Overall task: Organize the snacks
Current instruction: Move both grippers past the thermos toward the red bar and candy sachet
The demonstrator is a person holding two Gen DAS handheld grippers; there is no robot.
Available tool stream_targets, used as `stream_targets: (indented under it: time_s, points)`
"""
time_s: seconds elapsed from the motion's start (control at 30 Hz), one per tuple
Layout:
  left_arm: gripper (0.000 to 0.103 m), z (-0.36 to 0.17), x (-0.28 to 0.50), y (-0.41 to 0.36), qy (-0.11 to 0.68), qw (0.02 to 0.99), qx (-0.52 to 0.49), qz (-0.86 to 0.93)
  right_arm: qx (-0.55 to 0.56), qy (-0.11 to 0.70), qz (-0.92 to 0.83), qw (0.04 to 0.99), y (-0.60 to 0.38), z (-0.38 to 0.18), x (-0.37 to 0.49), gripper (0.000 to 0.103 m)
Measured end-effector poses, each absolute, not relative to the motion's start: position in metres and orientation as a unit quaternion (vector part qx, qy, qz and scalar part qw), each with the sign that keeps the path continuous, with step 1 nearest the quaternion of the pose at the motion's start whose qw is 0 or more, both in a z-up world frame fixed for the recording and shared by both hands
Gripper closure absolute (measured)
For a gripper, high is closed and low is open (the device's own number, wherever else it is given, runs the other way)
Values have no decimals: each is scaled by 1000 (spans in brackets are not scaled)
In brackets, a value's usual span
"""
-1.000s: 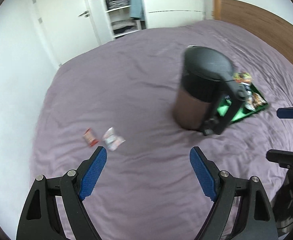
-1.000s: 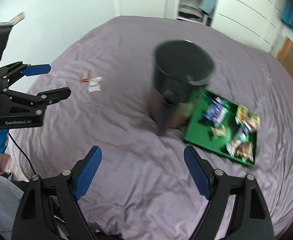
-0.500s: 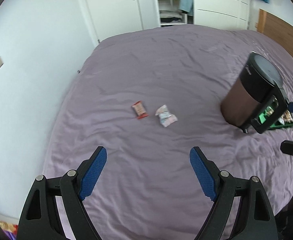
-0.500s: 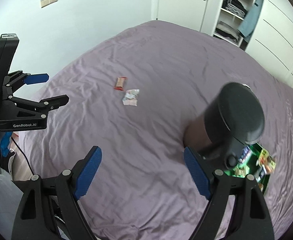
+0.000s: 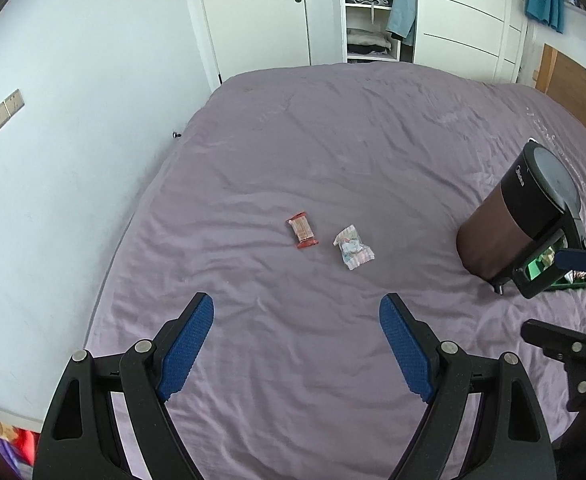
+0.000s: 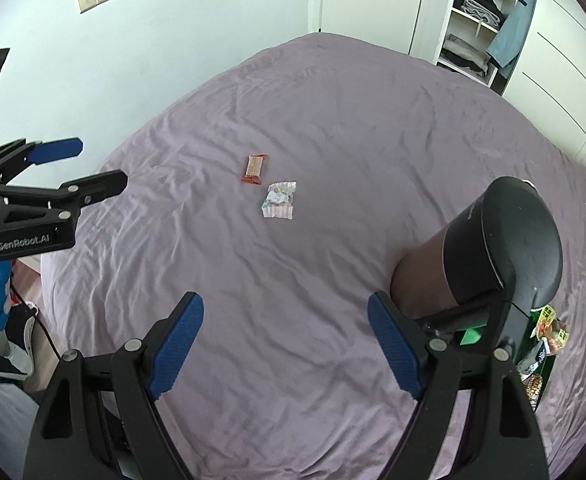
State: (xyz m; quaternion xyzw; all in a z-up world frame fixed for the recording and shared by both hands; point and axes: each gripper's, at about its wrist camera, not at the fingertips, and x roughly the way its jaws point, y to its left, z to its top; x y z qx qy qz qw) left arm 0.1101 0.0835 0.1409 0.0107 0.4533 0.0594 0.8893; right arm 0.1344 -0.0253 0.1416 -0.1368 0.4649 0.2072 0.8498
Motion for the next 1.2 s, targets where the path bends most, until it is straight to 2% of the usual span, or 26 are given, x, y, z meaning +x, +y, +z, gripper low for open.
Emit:
stream_targets:
  time_s: [0.8, 1.2]
  points:
    - [22, 108, 153, 115, 487, 869, -15, 84, -131, 481, 221, 839, 15, 109, 197, 22]
    - [22, 46, 217, 143, 529, 842, -48, 92, -116, 503, 214, 829, 31, 60, 253, 22]
